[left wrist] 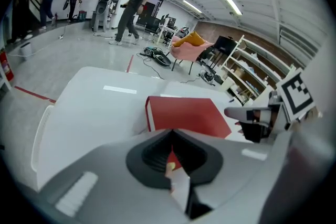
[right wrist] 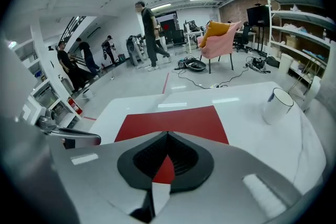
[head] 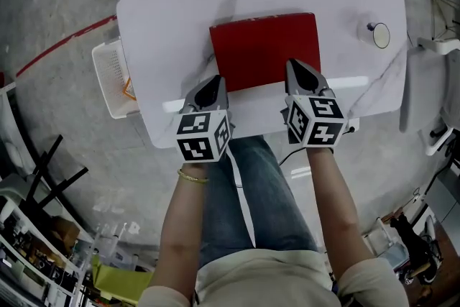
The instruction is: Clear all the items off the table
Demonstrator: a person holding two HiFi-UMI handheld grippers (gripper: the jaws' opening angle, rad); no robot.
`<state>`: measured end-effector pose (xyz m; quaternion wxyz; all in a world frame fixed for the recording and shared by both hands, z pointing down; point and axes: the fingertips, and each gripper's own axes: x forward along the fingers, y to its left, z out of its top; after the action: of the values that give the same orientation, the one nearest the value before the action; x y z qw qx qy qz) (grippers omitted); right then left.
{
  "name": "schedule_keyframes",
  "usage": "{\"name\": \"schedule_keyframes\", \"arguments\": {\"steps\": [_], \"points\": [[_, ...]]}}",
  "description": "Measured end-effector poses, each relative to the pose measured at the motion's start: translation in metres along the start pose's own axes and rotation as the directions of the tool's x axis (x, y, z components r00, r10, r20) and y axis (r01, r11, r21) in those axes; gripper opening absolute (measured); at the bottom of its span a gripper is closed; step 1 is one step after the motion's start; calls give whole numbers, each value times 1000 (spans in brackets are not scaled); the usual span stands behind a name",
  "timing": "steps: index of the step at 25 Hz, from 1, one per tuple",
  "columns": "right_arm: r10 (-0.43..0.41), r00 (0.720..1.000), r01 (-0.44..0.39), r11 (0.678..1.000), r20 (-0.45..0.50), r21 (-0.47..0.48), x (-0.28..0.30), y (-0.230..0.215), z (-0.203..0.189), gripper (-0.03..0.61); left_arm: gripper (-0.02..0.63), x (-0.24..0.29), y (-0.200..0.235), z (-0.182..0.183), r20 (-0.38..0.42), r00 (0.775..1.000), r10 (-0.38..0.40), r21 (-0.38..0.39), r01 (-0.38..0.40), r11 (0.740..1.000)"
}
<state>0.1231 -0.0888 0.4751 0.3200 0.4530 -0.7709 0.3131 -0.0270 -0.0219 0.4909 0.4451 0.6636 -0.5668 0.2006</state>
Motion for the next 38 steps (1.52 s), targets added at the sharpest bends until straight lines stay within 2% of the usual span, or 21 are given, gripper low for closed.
{"name": "schedule_keyframes", "arguments": {"steps": [2,5,7,10,13,18,26,38], "points": [[-8,1000,8,1000,-9,-1,0,-12,-1,-2,19,4,-4,0,-16,1000,-8,15,8,1000],[-10,1000,10,1000,-26,-7,2,-27,-3,0,98,10,-6,-1,-33,999,-11,33,12,999],[1,999,-1,1000,-40,-4,4,-34,-5,55,139,14,-5,-2,-37,999,-1,36,3,999],[10,998,-10,1000,-56,0,7,-46,-7,95,214,22,-4,-4,-46,999,3,25,-2,1000],[22,997,-21,1000,-74,4,10,-56,-9,156,285,28,-8,-5,-61,998,-20,18,21,1000],[46,993,-43,999,-105,24,23,-73,-12,259,362,43,-13,-5,-84,995,-56,3,57,998],[109,984,-103,994,-142,43,43,-84,-11,377,451,66,-15,-6,-129,989,-77,-34,73,997],[215,959,-207,976,-183,62,77,-83,-9,454,501,95,-15,-5,-164,981,-102,-52,95,994]]}}
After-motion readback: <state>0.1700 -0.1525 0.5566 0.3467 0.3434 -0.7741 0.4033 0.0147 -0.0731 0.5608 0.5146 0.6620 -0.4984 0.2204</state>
